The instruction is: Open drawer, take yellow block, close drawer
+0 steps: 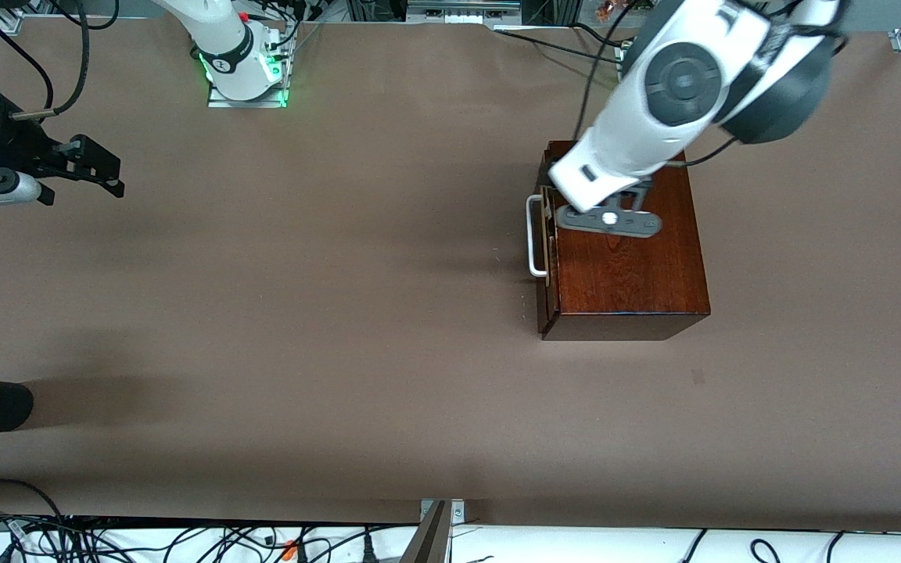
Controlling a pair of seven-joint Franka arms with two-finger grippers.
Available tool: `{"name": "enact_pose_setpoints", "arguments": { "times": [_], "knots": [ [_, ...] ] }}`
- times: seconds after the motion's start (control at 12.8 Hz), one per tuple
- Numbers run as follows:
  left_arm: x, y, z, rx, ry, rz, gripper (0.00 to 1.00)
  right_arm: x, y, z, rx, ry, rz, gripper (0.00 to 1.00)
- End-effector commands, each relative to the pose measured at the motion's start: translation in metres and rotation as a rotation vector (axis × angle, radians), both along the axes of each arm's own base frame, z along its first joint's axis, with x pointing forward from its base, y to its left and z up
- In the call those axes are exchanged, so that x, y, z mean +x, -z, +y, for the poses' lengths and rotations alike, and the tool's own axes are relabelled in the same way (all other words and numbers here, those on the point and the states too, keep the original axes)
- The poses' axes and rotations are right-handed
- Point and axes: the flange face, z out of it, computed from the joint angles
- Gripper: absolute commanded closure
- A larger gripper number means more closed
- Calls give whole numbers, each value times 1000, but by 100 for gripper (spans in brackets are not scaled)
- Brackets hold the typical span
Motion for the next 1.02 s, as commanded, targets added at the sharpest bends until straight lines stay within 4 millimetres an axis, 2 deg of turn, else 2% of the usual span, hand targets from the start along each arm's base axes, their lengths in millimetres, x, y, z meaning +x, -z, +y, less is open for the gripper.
{"name": "enact_pose_setpoints", "arguments": {
  "times": [0.0, 0.24, 0.31, 0.47, 0.63, 0.94],
  "knots": [
    [-7, 23, -58, 15, 0, 2, 0, 2, -5, -1, 13, 9, -6, 0],
    [-28, 61, -99, 156, 33, -80, 0, 2, -5, -1, 13, 9, -6, 0],
    [-31, 78, -107, 199, 29, -95, 0, 2, -5, -1, 13, 9, -6, 0],
    [-33, 104, -114, 252, 25, -101, 0, 2, -5, -1, 12, 9, -4, 0],
    [-32, 125, -112, 290, 38, -110, 0, 2, -5, -1, 12, 9, -4, 0],
    [-40, 156, -112, 292, 1, -119, 0, 2, -5, -1, 13, 9, -6, 0]
  ]
}}
